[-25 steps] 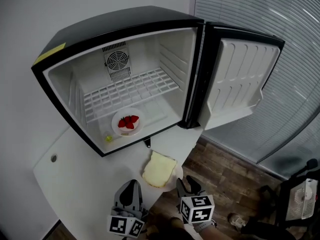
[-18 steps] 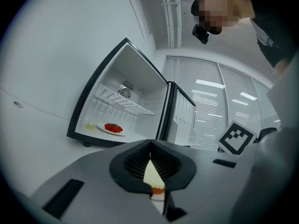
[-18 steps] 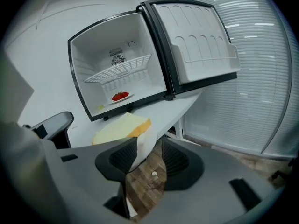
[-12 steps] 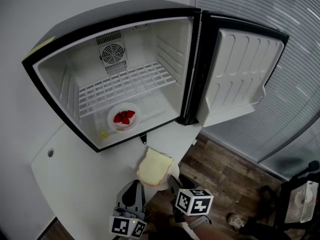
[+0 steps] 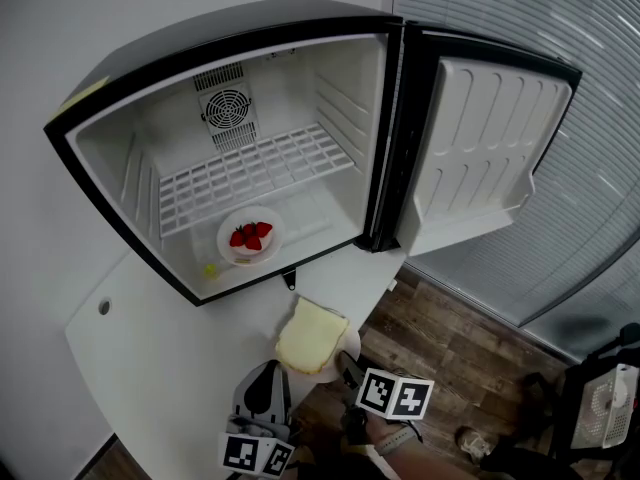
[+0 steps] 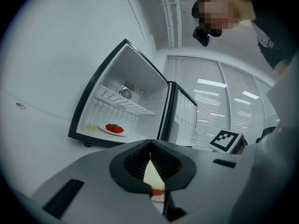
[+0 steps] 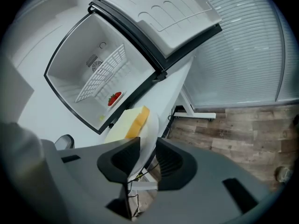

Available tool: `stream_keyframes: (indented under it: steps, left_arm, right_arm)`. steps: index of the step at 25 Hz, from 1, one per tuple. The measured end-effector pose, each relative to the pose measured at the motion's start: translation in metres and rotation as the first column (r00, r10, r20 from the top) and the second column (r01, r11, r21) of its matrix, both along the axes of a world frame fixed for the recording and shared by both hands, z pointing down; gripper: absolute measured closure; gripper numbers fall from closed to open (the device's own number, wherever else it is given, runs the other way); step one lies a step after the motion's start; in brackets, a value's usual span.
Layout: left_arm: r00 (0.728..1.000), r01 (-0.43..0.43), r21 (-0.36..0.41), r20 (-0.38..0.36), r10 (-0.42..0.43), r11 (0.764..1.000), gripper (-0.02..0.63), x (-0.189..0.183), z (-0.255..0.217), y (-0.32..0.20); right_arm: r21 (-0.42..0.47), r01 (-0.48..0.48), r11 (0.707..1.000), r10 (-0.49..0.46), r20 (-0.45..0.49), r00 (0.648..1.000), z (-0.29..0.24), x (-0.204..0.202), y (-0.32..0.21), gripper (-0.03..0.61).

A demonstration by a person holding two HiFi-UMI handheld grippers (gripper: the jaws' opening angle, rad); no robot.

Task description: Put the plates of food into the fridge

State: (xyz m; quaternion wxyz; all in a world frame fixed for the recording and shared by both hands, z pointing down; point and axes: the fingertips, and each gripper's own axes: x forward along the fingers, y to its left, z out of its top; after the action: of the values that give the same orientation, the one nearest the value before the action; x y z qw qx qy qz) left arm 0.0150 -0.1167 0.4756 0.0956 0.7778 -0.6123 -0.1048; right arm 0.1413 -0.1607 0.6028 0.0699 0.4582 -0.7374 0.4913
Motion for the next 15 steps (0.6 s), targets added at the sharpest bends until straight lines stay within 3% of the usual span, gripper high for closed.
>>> stream_keyframes:
  steps: [7,15]
  left_arm:
    - [1.000,-0.006,-0.001,0.000,0.006,1.000,0.606,-0.005,-0.005,0.000]
    - [0.999,-0.028,0.008,-0.021,0.028,1.000,0.606,-0.010,-0.012,0.001]
  right_arm:
    - [-0.092,-0.060,0.994,0.073,0.140,0.987,-0.002,0.006,0.007,0.503]
    - [-0.158,-0.128,0.979,0.172,0.301,0.938,-0.023,0.008,0.009,0.561]
